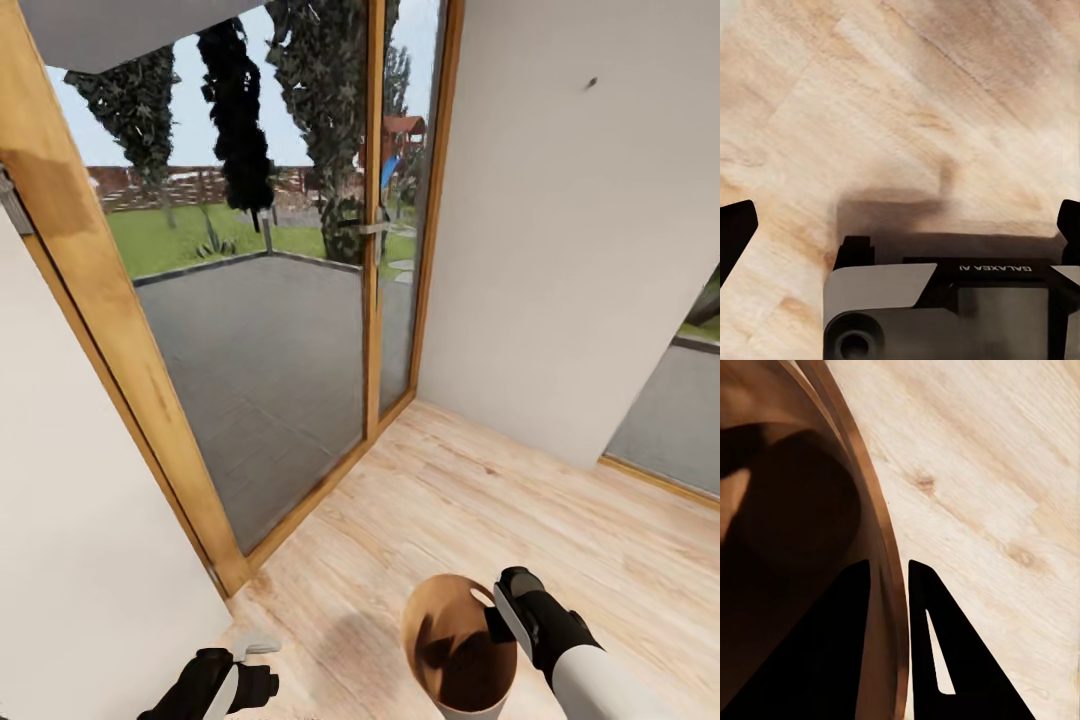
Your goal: Put the three can of soda from the living room inside the tash can in the kitchen.
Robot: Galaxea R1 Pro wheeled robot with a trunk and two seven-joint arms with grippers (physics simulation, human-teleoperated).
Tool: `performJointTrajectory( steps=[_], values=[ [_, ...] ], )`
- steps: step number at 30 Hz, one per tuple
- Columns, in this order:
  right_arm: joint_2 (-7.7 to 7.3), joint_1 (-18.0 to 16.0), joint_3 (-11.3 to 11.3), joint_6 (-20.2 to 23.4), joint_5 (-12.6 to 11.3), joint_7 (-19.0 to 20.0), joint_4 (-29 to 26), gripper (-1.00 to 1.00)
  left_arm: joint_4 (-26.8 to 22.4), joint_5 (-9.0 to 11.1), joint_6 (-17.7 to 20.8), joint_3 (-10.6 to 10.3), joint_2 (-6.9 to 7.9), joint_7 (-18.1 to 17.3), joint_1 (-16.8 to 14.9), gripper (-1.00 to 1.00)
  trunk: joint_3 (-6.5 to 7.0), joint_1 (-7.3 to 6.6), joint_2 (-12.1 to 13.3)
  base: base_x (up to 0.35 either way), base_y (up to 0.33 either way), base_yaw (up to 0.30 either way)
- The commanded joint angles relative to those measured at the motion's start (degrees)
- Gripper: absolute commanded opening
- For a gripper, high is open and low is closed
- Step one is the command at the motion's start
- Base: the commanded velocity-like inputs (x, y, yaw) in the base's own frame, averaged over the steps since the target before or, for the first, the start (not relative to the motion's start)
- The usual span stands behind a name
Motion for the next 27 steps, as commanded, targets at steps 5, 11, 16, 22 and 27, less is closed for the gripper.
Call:
performJointTrajectory(
  steps=[5, 11, 16, 22, 27],
  values=[
    [0.15, 0.24, 0.09, -0.05, -0.36, 0.20, 0.01, -1.00, -0.01, -0.01, 0.00, -0.02, 0.00, 0.04, 0.00, 1.00, 0.00, 0.00, 0.00, 0.000, 0.000, 0.284],
    [0.50, 0.31, 0.17, -0.05, -0.36, 0.20, 0.02, -1.00, -0.01, -0.01, 0.00, -0.03, 0.00, 0.05, 0.00, 1.00, 0.00, 0.00, 0.00, 0.000, 0.000, 0.284],
    [0.71, 0.33, 0.24, -0.05, -0.37, 0.20, 0.09, -1.00, -0.01, -0.02, 0.00, -0.01, 0.07, 0.08, 0.00, 1.00, 0.00, 0.00, 0.00, 0.000, 0.000, 0.284],
    [0.74, 0.35, 0.25, -0.05, -0.42, 0.20, 0.18, -1.00, 0.00, 0.00, 0.00, 0.06, 0.08, 0.02, 0.03, 1.00, 0.00, 0.00, 0.00, 0.000, 0.000, 0.284],
    [0.76, 0.39, 0.25, -0.06, -0.45, 0.27, 0.39, -1.00, 0.51, 0.08, 0.00, 0.13, 0.12, -0.23, 0.04, 1.00, 0.00, 0.00, 0.00, 0.000, 0.000, 0.284]
  ],
)
